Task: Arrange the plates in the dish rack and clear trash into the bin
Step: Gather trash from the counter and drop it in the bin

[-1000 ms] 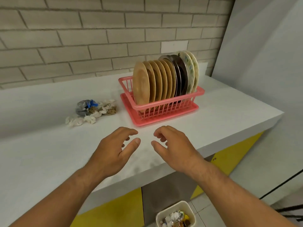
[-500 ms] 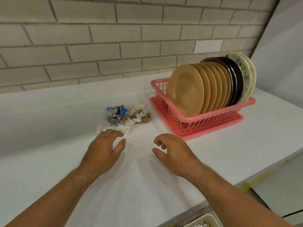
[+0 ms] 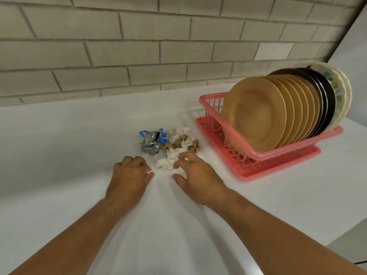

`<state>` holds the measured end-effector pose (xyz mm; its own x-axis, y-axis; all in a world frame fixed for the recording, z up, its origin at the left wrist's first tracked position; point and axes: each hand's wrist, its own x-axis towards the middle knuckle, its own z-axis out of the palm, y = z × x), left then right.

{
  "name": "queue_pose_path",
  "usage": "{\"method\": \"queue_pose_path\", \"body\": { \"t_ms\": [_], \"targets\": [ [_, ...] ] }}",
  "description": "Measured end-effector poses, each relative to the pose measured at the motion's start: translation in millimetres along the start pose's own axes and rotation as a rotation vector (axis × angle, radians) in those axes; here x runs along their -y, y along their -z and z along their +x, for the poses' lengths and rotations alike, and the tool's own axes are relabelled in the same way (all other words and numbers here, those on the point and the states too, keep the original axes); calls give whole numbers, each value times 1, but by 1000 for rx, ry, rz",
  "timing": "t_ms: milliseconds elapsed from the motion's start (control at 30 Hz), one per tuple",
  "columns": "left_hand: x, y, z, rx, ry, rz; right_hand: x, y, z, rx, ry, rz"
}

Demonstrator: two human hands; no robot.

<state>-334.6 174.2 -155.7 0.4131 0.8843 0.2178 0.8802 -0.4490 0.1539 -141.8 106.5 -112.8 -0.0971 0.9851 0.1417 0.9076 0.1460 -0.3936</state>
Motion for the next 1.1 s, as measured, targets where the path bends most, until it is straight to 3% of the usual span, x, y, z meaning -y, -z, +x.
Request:
{"method": "queue_pose_path", "body": {
  "t_ms": [100, 200, 367, 533, 800, 1100],
  "targets": [
    [-2, 2, -12, -86, -19, -115, 10, -13, 28, -10, 63, -37],
    [0, 17, -16, -205, -51, -221, 10, -26, 42, 113, 72, -132],
    [4, 40, -7, -266, 158, -553, -2, -33, 21, 111, 22, -94],
    [-8, 40, 12, -331, 140, -696, -12, -22, 1, 138, -83, -41],
    [-30, 7, 35, -145, 79, -569, -21, -12, -19, 110, -236, -54],
    [-58, -17, 70, 60, 4, -148, -36, 2, -45, 29, -266, 45]
  ]
}}
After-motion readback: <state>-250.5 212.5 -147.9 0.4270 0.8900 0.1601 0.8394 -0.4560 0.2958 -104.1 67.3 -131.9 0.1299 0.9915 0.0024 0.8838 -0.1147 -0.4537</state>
